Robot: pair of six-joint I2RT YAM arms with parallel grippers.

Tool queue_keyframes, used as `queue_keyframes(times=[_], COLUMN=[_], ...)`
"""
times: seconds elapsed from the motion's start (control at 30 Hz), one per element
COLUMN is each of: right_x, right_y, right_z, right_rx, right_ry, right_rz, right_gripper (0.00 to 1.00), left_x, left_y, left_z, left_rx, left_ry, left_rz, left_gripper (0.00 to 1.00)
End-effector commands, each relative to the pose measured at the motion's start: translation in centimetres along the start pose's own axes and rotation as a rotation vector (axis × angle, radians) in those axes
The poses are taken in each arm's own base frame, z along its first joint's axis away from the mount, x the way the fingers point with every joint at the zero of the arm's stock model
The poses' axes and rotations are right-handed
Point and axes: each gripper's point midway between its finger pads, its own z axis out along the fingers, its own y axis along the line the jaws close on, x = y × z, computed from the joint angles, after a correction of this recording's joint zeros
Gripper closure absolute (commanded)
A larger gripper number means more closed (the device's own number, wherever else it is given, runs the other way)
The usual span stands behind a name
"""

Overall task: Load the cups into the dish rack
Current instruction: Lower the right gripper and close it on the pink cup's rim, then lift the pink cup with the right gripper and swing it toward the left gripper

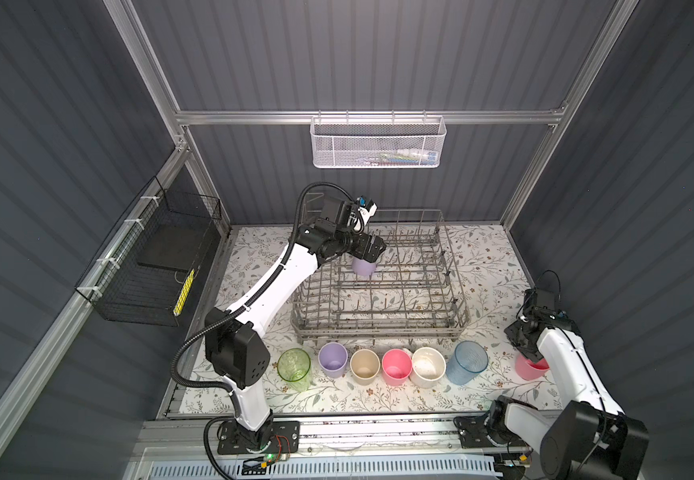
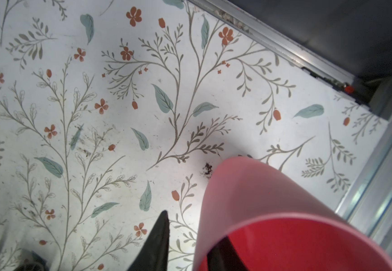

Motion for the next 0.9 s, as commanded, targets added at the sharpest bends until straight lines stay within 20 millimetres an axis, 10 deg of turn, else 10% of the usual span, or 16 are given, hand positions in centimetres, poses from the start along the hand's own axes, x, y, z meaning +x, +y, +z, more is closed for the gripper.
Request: queue_keyframes(times=[0.0,0.4,0.87], right_x=[0.0,-1.2,-4.6], right_y=[-0.2,-0.1,4.0], right_z=[0.0,-2.4,-13.0], right_rx=[-0.002,-0.032,-0.274], right_ry=[-0.007,-0.054,-0.212], right_rz=[0.008,0.006,-0.060], right_gripper=[0.80,1.00,1.00], left_x=[-0.8,-1.1,-2.5], left_y=[0.3,0.2,-1.1], left_z=[-0.5,-1.1,-3.7], left_rx=[-0.007,-0.012,0.027], left_ry=[-0.007,-0.022,-0.099], left_rz=[0.006,0.005,0.000], left_gripper=[0.00,0.00,0.00])
